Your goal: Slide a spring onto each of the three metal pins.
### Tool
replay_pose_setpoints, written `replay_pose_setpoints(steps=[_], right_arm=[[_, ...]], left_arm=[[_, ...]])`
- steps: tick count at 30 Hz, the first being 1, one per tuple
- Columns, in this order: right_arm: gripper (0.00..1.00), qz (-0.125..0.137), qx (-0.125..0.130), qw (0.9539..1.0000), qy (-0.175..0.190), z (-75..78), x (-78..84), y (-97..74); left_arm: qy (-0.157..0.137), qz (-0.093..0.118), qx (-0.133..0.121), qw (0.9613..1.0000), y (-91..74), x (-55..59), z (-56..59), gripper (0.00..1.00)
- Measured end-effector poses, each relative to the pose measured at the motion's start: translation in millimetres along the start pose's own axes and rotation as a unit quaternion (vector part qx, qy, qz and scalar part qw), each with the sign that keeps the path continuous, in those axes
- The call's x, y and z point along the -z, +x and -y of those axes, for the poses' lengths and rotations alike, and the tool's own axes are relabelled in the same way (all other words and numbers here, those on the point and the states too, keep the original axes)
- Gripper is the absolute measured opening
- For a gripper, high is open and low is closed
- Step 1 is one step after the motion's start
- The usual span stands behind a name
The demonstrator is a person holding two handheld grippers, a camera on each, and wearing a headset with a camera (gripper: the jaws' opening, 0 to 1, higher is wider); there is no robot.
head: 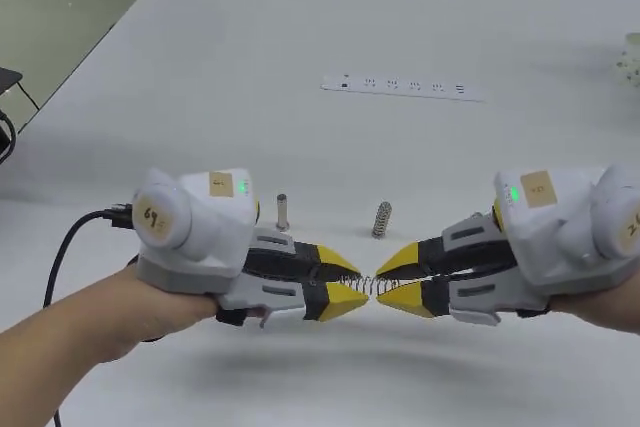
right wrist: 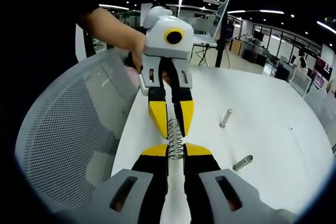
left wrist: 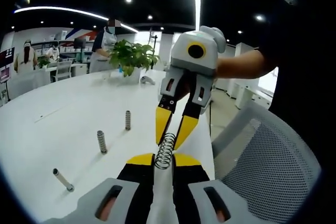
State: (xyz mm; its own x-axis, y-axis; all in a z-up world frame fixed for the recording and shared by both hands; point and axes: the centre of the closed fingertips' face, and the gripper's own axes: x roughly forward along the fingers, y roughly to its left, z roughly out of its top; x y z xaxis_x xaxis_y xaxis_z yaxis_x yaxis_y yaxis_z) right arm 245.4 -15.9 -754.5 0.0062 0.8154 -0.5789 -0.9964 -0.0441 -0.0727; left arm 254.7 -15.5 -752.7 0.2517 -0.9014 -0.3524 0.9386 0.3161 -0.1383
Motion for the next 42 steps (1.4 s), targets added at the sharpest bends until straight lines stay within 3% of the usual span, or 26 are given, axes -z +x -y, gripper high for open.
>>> replay_pose_setpoints(steps=[9,14,22,42], right_arm=[[0.08,-0.001,-0.001,1.0000,0.004,-2.2,0.2,-1.5],[0.09,0.002,0.004,0.9997,0.024,-3.1,0.8,-3.0],[0.10,-0.001,0.014,0.9991,0.040,-5.2,10.6,-8.0],[0.08,0.018,0.022,0.9989,0.037,-4.5,-6.0,-13.7]], left_arm=[[0.015,-0.002,0.008,0.9998,0.8,-0.9,2.0,0.02],[0.019,-0.005,0.012,0.9997,1.7,-1.5,3.8,0.02],[0.017,-0.004,0.018,0.9997,1.2,-2.3,6.1,0.02],[0.017,-0.019,0.016,0.9996,2.5,4.1,6.3,0.02]])
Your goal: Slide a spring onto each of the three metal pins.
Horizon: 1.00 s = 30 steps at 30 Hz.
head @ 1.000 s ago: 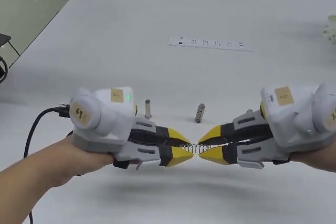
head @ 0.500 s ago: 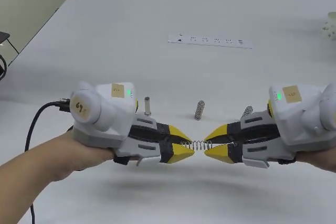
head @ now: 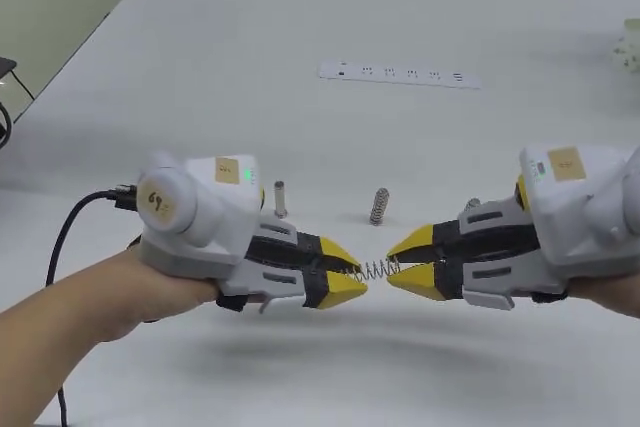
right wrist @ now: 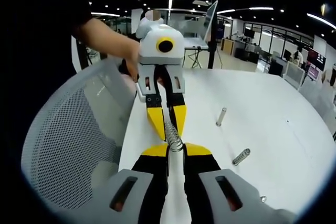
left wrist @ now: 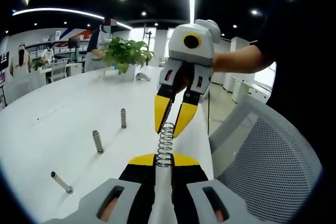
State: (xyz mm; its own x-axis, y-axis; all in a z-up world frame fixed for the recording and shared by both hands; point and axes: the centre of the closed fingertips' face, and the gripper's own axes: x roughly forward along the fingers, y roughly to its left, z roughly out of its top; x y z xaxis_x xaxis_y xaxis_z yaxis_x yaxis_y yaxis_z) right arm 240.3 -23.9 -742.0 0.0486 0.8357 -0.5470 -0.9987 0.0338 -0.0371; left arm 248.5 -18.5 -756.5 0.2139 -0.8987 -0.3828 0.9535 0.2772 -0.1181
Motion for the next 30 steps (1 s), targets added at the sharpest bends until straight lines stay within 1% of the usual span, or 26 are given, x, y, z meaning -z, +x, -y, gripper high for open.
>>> replay_pose_setpoints(steps=[6,10,12,16,17,22,24,28,30], right_arm=[[0.08,0.006,-0.003,1.0000,-0.004,-3.0,-8.9,0.9],[0.08,0.020,-0.006,0.9998,-0.006,-5.4,-20.5,1.9],[0.08,0.019,-0.007,0.9996,-0.018,-6.7,-23.7,3.8],[0.08,0.035,-0.009,0.9992,-0.017,-9.7,-33.1,7.4],[0.08,0.036,-0.008,0.9990,-0.025,-10.6,-36.3,9.7],[0.08,0.041,-0.007,0.9984,-0.038,-10.8,-41.2,16.1],[0.08,0.043,-0.006,0.9984,-0.037,-10.7,-42.0,17.4],[0.08,0.050,-0.006,0.9980,-0.038,-11.9,-42.1,19.0],[0.08,0.052,-0.005,0.9977,-0.042,-12.2,-42.3,18.2]], left_arm=[[0.001,-0.002,-0.001,1.0000,0.1,2.8,0.0,0.02],[0.005,-0.004,0.000,1.0000,1.5,3.5,1.7,0.02],[0.009,-0.005,-0.001,0.9999,1.9,3.6,1.6,0.02],[0.011,-0.006,0.001,0.9999,2.5,3.8,2.9,0.02],[0.011,-0.005,0.001,0.9999,3.1,3.4,3.2,0.02],[0.011,-0.006,0.003,0.9999,3.6,3.5,4.2,0.02],[0.011,-0.007,0.002,0.9999,3.2,3.6,3.9,0.02],[0.010,-0.007,0.002,0.9999,2.8,3.9,5.5,0.02],[0.005,-0.003,0.002,1.0000,2.3,3.7,5.9,0.02]])
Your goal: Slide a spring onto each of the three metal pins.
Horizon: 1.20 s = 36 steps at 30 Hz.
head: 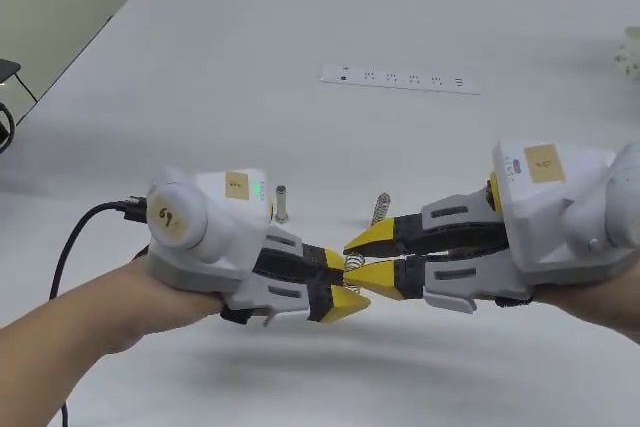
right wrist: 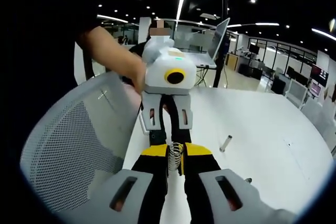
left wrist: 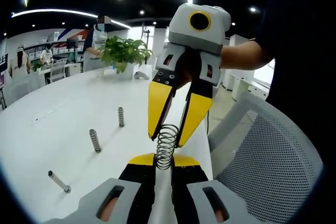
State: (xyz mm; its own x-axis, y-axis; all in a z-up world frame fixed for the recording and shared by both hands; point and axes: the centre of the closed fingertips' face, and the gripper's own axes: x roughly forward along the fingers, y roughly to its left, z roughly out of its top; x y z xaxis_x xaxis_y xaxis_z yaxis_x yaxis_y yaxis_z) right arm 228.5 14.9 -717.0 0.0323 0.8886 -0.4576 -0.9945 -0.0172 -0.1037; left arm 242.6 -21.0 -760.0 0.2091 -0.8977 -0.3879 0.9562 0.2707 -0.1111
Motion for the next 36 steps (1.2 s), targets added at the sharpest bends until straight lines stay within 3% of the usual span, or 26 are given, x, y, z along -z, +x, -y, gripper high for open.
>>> replay_pose_setpoints(steps=[4,15,20,23,36], right_arm=[[0.07,0.008,0.008,0.9999,-0.007,2.6,-2.1,-3.7],[0.07,-0.001,0.007,0.9997,-0.025,3.0,-6.3,-3.9],[0.07,-0.009,0.008,0.9994,-0.033,4.5,-5.2,-3.9],[0.07,-0.011,0.010,0.9993,-0.035,5.9,-5.6,-4.2],[0.07,-0.014,0.023,0.9990,-0.035,11.5,-4.5,-6.3]], left_arm=[[-0.021,0.017,-0.004,0.9996,-3.7,-3.0,-2.1,0.02],[-0.044,0.026,-0.010,0.9986,-4.4,-6.3,-2.7,0.04],[-0.046,0.022,-0.016,0.9986,-5.0,-4.8,-4.1,0.15],[-0.048,0.025,-0.018,0.9984,-6.1,-5.0,-4.8,0.14],[-0.060,0.029,-0.044,0.9968,-12.4,-3.8,-15.2,0.29]])
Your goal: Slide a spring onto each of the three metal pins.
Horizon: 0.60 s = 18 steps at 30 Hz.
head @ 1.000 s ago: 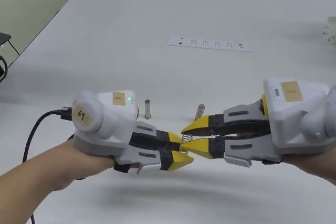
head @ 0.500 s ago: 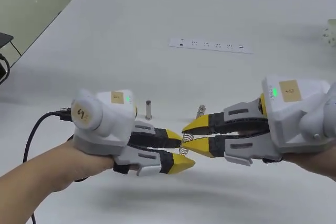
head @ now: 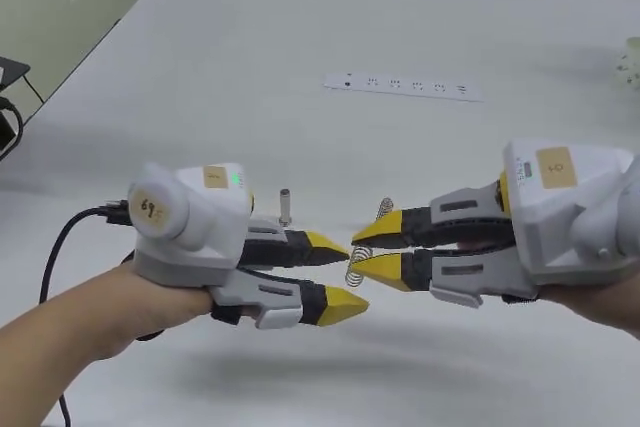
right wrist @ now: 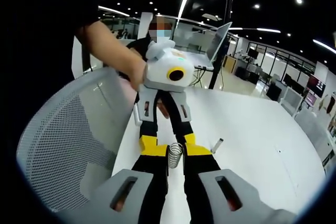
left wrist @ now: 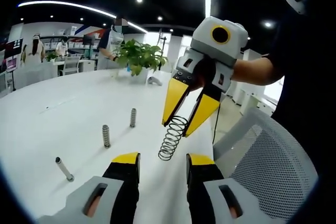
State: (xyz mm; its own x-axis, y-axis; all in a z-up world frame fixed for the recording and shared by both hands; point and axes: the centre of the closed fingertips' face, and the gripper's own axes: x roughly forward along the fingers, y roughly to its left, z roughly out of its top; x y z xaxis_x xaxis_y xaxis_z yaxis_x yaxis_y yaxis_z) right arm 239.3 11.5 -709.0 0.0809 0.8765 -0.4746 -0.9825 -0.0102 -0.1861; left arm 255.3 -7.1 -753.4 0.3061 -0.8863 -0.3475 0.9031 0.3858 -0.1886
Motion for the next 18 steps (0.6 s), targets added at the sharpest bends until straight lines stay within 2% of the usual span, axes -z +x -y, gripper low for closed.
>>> replay_pose_setpoints(steps=[5,12,18], right_arm=[[0.07,-0.004,0.005,1.0000,-0.001,2.4,1.9,-0.2],[0.07,-0.005,0.006,1.0000,-0.001,2.4,2.7,1.4],[0.07,-0.007,0.013,0.9999,-0.001,4.6,4.1,1.3]], left_arm=[[-0.001,0.001,-0.015,0.9999,-2.9,1.2,-3.9,0.43],[-0.001,0.001,-0.032,0.9995,-9.3,2.8,-11.8,0.51],[-0.004,0.006,-0.051,0.9987,-13.4,2.3,-18.4,0.66]])
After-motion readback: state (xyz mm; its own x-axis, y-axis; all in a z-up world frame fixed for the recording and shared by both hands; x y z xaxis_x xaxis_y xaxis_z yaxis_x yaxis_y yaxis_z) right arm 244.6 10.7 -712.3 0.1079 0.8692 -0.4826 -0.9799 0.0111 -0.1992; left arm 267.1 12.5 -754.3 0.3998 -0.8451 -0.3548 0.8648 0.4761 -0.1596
